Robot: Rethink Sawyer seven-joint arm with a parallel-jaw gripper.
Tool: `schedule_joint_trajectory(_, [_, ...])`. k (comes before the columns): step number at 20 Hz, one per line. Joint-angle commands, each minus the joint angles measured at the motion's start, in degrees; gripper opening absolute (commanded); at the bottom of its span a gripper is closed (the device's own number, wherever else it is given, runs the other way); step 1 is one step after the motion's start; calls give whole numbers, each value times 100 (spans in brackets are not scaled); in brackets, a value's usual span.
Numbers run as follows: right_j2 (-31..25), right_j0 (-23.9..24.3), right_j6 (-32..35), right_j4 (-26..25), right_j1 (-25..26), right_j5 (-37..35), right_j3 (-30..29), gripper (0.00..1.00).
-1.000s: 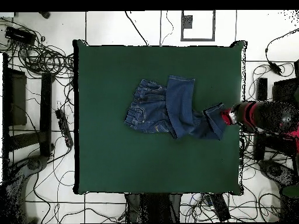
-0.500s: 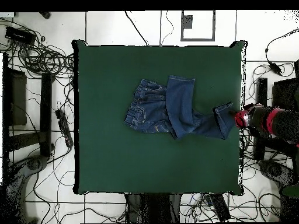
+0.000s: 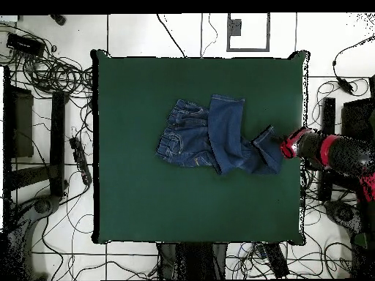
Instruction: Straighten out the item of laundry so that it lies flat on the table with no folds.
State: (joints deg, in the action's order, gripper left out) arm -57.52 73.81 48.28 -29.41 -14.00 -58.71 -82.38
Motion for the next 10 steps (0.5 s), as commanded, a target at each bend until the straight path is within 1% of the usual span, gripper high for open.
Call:
schedule_joint_trajectory(1, [-585, -86, -2034, 110, 659, 91, -66, 0])
schedule_joint_trajectory(4, [-761, -61, -2172, 285, 823, -125, 83, 0])
schedule_joint_trajectory(10, [-857, 42, -2621, 438, 908, -732, 453, 0])
